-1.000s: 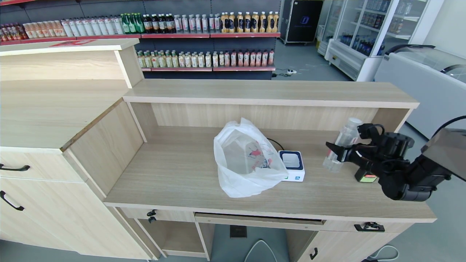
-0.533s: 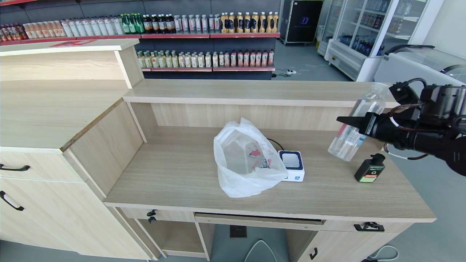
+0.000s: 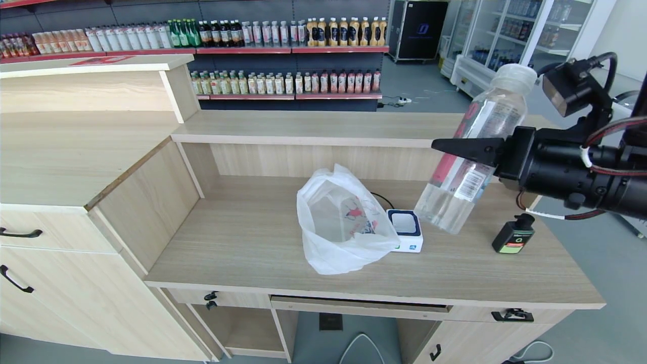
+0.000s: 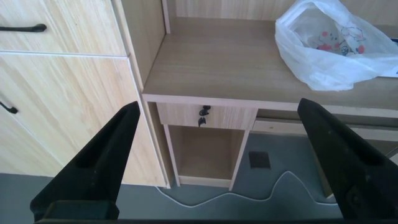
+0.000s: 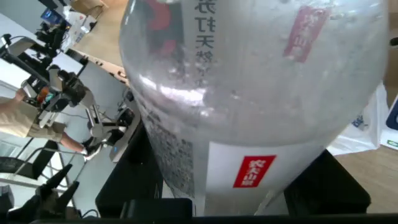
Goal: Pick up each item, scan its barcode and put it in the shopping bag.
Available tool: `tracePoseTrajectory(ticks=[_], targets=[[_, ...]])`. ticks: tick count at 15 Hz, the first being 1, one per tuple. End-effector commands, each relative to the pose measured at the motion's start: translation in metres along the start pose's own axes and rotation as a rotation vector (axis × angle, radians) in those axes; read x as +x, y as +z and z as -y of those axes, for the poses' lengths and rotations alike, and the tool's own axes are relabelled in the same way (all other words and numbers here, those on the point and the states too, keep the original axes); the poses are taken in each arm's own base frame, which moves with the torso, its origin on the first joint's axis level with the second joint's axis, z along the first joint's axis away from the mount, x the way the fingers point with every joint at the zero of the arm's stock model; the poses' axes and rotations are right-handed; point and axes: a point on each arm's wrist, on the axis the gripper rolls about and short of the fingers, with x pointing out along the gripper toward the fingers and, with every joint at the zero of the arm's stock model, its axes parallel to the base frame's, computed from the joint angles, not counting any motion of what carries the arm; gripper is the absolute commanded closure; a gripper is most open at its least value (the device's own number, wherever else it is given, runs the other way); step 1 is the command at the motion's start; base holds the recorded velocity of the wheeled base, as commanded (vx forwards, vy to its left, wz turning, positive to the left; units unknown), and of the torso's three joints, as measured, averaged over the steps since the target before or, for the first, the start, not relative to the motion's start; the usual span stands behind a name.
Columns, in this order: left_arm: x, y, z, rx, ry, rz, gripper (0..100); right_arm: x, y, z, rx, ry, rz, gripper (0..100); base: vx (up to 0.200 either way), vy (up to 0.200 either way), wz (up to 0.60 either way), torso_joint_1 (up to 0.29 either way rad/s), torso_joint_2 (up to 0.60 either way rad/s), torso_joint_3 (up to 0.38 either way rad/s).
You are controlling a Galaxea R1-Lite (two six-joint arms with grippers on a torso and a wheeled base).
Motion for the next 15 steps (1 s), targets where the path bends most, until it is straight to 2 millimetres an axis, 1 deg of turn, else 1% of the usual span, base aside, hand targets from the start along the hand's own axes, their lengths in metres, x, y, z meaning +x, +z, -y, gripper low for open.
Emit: tracePoseTrajectory(ticks=[1,3,4,7,8,10,15], targets=[[0.0,0.0,0.0,0.001,0.001,-0.001,0,-0.023,0.0,-0.038,-0.022,0.113,0.0,100,0.0,0.0,0.0,0.0,0.0,0.0],[0.0,0.0,0.0,0.001,0.001,-0.001,0,-0.036,-0.002,-0.048,-0.02,0.133,-0.022,100,0.0,0.0,0.0,0.0,0.0,0.0],[0.0,0.0,0.0,0.001,0.001,-0.001,0,-0.039,-0.002,-0.051,-0.02,0.136,-0.026,100,0.0,0.0,0.0,0.0,0.0,0.0],[0.0,0.0,0.0,-0.001,0.001,-0.001,0,-0.059,-0.004,-0.058,-0.011,0.103,-0.036,100,0.0,0.0,0.0,0.0,0.0,0.0],[0.0,0.0,0.0,0.001,0.001,-0.001,0,-0.062,-0.005,-0.059,-0.009,0.086,-0.036,100,0.0,0.0,0.0,0.0,0.0,0.0],[0.0,0.0,0.0,0.001,0.001,-0.001,0,-0.061,-0.007,-0.069,-0.009,0.076,-0.027,100,0.0,0.0,0.0,0.0,0.0,0.0],[0.0,0.0,0.0,-0.001,0.001,0.001,0,-0.053,-0.004,-0.098,0.008,0.219,-0.053,100,0.0,0.0,0.0,0.0,0.0,0.0]])
